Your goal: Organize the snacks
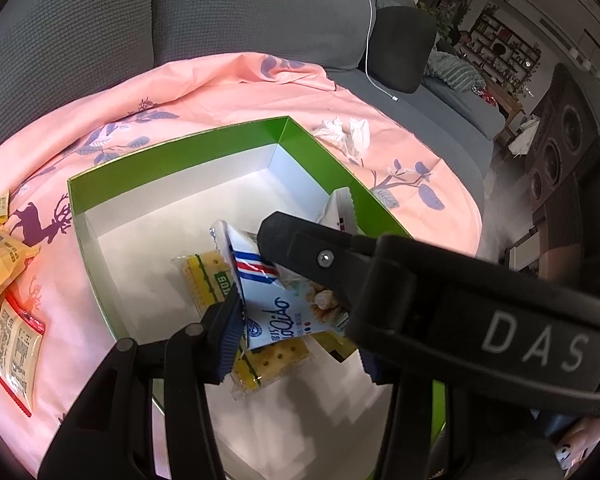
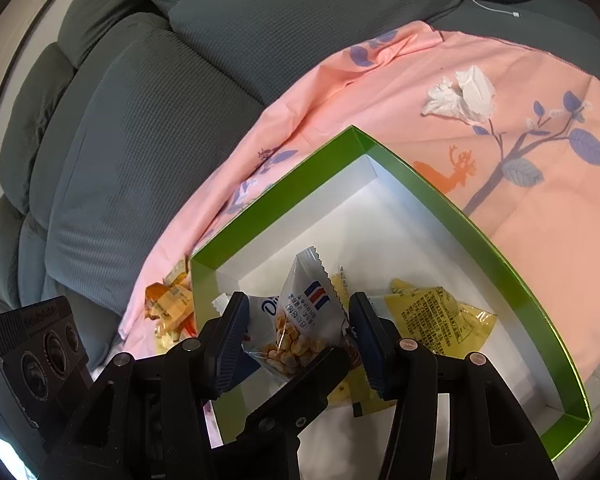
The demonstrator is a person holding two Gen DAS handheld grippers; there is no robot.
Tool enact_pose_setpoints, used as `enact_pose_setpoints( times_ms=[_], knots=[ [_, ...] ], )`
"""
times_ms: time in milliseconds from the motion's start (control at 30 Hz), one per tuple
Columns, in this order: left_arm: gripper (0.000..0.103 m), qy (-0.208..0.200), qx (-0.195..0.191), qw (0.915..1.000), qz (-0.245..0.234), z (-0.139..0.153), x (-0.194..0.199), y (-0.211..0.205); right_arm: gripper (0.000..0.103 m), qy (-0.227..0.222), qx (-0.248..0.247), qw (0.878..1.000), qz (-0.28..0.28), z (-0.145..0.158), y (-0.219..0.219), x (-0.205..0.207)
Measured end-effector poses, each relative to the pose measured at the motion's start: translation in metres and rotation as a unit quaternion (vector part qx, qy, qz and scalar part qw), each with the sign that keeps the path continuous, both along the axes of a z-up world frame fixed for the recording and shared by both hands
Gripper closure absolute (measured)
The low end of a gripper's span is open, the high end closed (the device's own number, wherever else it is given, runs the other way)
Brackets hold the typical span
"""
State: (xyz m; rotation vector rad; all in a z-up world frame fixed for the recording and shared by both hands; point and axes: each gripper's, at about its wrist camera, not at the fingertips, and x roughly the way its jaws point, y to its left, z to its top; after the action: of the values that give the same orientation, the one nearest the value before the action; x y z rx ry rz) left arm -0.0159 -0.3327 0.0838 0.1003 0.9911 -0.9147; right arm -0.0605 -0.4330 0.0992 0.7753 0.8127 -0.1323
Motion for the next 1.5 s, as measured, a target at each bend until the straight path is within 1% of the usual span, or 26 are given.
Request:
enact_pose_setpoints(
  times_ms=[333,500,700,800,933,967,1000,1033,1100,1133,1167,1200,1233,1300,1367,1433,1500],
  knots=[
    [0.053,0.026,0.018,0.9995,0.003,-0.008,0.008,-0.006,0.048,0.014,0.010,1.000,-0.009,-0.007,-0.005,0.003],
    [0.051,0.022,0.025,0.9994,0.010,-0.010,0.006,-0.007,0.048,0.022,0.012,1.000,-0.012,-0.009,-0.006,0.003],
    [0.050,0.028,0.027,0.9991,0.015,-0.008,0.005,-0.008,0.048,0.022,0.011,0.999,-0.023,-0.009,-0.010,0.001],
    [0.048,0.034,0.023,0.9990,0.017,-0.003,0.004,-0.004,0.048,0.018,0.008,0.999,-0.035,-0.007,-0.013,-0.002],
    [0.035,0.021,0.015,0.9993,0.028,0.008,0.000,0.007,0.047,0.001,-0.005,0.999,-0.049,0.001,-0.014,-0.007],
    [0.034,0.020,0.008,0.9993,0.031,0.012,0.000,0.012,0.044,-0.005,-0.007,0.999,-0.051,0.003,-0.013,-0.009],
    [0.029,0.019,0.004,0.9992,0.034,0.015,-0.001,0.017,0.041,-0.014,-0.010,0.999,-0.051,0.007,-0.012,-0.011],
    [0.026,0.017,-0.002,0.9991,0.039,0.019,-0.002,0.023,0.040,-0.019,-0.012,0.998,-0.051,0.009,-0.011,-0.011],
    [0.024,0.007,-0.010,0.9985,0.054,0.026,-0.004,0.039,0.036,-0.033,-0.021,0.998,-0.048,0.016,-0.006,-0.013],
    [0.021,0.002,-0.013,0.9981,0.061,0.029,-0.004,0.046,0.034,-0.040,-0.025,0.998,-0.046,0.020,-0.003,-0.013],
    [0.019,-0.004,-0.018,0.9972,0.072,0.033,-0.005,0.057,0.029,-0.047,-0.029,0.998,-0.042,0.023,0.000,-0.013],
    [0.012,-0.009,-0.023,0.9961,0.084,0.036,-0.004,0.068,0.023,-0.057,-0.033,0.997,-0.036,0.027,0.005,-0.014],
    [0.009,-0.014,-0.028,0.9945,0.100,0.039,-0.004,0.081,0.021,-0.064,-0.036,0.997,-0.032,0.031,0.008,-0.013],
    [0.009,-0.022,-0.035,0.9900,0.135,0.044,-0.002,0.108,0.016,-0.079,-0.042,0.996,-0.020,0.038,0.018,-0.012],
    [0.008,-0.023,-0.038,0.9844,0.170,0.045,-0.001,0.140,0.014,-0.088,-0.048,0.995,-0.007,0.044,0.027,-0.010],
    [0.006,-0.022,-0.044,0.9766,0.209,0.046,0.000,0.172,0.013,-0.097,-0.056,0.994,0.010,0.050,0.039,-0.007],
    [0.004,-0.020,-0.046,0.9669,0.250,0.043,0.001,0.207,0.012,-0.101,-0.061,0.993,0.027,0.055,0.053,-0.002]
  ],
)
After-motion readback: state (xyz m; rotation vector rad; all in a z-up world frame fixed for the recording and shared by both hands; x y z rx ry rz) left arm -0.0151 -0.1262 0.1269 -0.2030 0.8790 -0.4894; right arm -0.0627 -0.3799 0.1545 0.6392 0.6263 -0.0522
